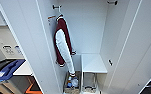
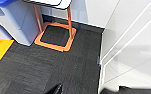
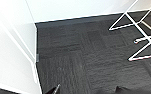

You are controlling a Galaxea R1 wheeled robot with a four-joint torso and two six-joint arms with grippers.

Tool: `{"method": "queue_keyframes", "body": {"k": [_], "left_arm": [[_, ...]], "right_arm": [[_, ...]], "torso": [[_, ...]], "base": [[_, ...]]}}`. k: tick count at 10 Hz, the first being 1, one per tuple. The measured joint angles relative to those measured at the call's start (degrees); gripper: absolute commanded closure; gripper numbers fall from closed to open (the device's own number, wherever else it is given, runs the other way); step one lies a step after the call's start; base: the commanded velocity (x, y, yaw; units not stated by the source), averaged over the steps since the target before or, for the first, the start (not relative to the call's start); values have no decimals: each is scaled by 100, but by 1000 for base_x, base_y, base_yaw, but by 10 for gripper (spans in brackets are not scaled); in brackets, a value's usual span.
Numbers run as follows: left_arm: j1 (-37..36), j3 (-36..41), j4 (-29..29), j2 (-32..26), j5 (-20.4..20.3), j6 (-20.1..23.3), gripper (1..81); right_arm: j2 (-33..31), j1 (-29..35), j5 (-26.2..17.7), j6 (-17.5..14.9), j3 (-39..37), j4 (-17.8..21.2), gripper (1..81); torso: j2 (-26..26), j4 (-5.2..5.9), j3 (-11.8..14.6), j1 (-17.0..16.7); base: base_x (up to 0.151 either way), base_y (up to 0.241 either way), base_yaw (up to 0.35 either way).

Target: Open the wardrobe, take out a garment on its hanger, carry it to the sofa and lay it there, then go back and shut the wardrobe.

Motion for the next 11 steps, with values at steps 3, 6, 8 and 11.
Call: {"method": "queue_keyframes", "body": {"k": [3,6,8,11], "left_arm": [[-1285,-623,115,80,881,-27,10],[-2304,-1381,189,579,1827,-90,10],[-2651,-1621,16,1083,2320,-105,10],[-2928,-1773,-701,1598,2807,-112,10]], "right_arm": [[-133,1169,-383,21,-502,0,10],[-121,2072,-980,38,-524,304,10],[-138,2308,-1386,41,-102,844,10],[-96,2643,-1824,52,779,2035,10]], "torso": [[5,0,-7,2],[11,0,-11,9],[13,0,-13,13],[18,0,-18,15]], "base": [[0,0,0],[0,0,0],[0,0,0],[0,0,0]]}}
